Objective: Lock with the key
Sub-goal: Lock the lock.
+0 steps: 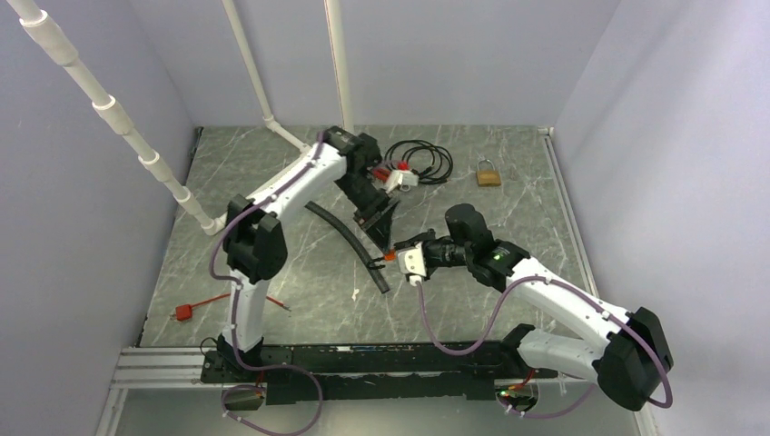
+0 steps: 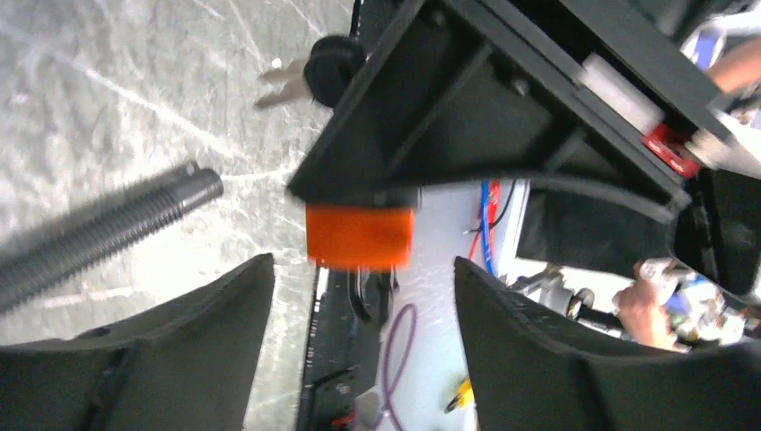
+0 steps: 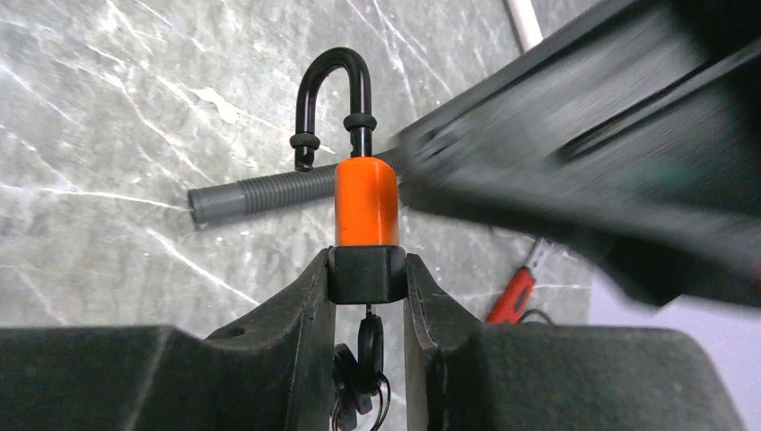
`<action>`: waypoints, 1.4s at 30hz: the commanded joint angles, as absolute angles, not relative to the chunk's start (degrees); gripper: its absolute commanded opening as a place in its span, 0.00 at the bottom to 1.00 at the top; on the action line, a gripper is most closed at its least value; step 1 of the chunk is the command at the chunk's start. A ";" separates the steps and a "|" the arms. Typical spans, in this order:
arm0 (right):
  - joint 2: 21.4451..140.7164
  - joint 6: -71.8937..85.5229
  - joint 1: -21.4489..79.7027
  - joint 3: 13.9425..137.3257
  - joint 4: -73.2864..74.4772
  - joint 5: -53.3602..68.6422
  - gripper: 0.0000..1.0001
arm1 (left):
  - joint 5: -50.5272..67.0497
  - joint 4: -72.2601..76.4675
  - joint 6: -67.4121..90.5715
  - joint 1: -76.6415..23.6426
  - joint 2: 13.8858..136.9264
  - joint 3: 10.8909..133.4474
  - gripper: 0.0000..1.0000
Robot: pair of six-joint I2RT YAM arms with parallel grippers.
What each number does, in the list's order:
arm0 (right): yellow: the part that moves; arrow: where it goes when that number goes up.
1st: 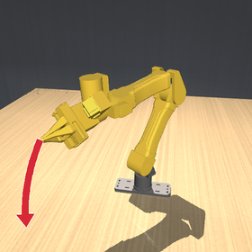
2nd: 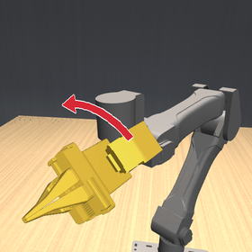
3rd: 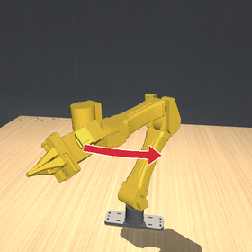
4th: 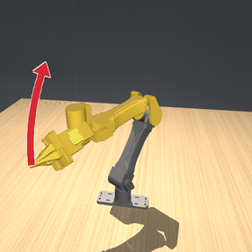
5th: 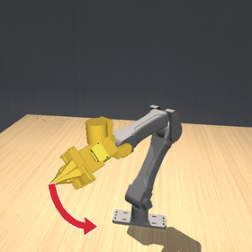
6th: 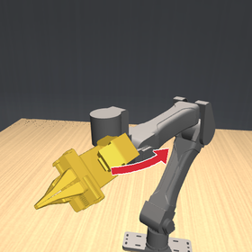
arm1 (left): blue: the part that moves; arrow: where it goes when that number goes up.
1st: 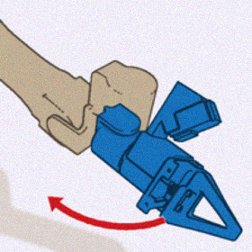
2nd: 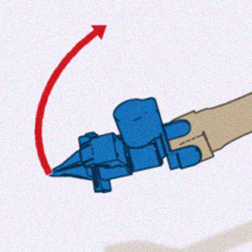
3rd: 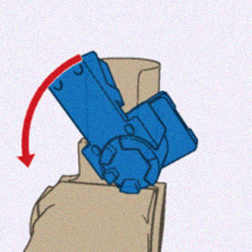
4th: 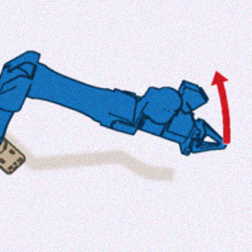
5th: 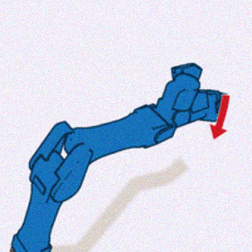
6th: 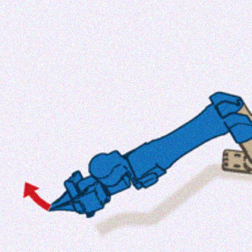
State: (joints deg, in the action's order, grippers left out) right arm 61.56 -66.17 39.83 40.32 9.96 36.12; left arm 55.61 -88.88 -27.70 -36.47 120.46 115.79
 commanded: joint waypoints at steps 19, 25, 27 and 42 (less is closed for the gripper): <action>61.18 -16.19 32.47 56.09 8.58 47.25 0.00 | 54.49 -47.06 -23.07 -22.38 79.01 87.69 0.84; 61.75 -13.39 32.48 57.38 9.20 49.78 0.00 | 55.11 -48.48 -24.96 -26.91 81.13 89.31 0.69; 61.52 -12.75 32.52 57.39 9.25 49.84 0.00 | 54.69 -49.36 -25.87 -28.08 81.44 89.02 0.62; 61.22 -9.80 32.01 57.20 9.68 52.36 0.00 | 54.75 -50.81 -27.80 -30.49 79.41 86.24 0.16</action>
State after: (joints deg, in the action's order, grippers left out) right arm 62.52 -11.51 32.08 54.06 13.52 48.05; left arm 54.24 -50.50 -24.91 -30.22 81.71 87.07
